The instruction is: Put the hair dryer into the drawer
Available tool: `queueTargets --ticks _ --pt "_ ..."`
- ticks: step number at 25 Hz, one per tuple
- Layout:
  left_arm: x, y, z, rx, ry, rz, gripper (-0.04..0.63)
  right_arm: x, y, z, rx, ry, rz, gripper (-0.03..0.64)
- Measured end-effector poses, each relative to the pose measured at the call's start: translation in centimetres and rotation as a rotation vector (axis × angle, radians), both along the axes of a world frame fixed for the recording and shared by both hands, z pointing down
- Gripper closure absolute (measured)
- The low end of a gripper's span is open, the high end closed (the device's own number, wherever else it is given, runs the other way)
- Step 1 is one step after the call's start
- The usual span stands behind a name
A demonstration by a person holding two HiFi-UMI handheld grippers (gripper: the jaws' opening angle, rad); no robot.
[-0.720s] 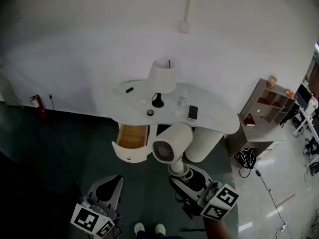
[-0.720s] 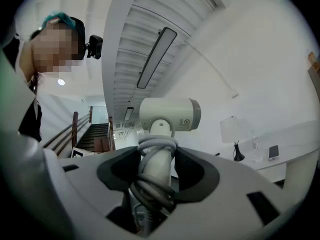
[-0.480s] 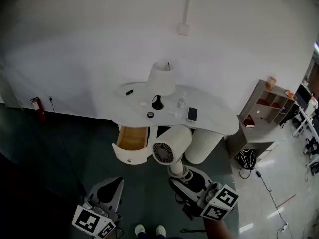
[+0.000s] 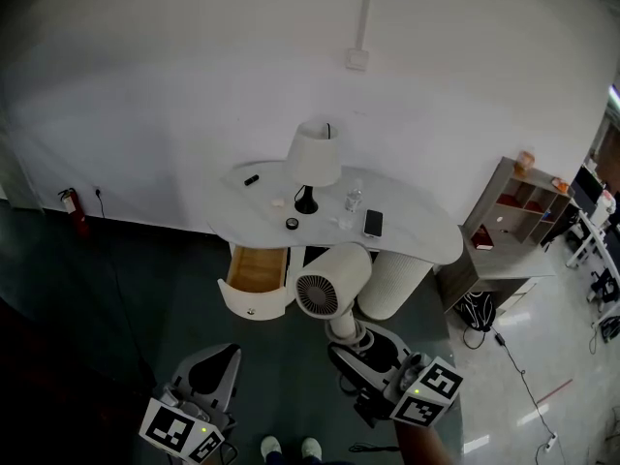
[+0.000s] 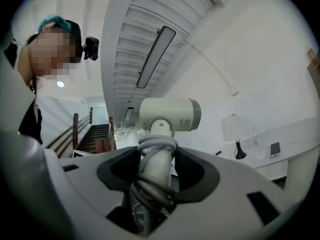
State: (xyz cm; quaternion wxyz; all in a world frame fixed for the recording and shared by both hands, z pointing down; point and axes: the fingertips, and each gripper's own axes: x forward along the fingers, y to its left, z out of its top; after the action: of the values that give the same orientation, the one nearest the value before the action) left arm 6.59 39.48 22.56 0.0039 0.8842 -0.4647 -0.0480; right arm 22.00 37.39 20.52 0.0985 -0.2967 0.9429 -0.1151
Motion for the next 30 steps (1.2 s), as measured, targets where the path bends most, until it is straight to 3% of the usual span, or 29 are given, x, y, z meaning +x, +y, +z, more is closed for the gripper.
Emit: queueTargets --ticks 10,18,30 --pt "-2.1 -0.2 0.2 -0.030 0.018 0.031 0.580 -2.8 -0.3 0.5 -0.007 0.006 0.009 0.388" --pt "-5.9 -0.9 1.1 -0.016 0.009 0.024 0.580 -5.7 -0.1 1.2 -0.016 0.006 0.033 0.388" --pt "-8.4 -3.3 3.0 -0.067 0.020 0.034 0.580 -7.5 -2.2 3.1 -0.088 0.014 0.054 0.388"
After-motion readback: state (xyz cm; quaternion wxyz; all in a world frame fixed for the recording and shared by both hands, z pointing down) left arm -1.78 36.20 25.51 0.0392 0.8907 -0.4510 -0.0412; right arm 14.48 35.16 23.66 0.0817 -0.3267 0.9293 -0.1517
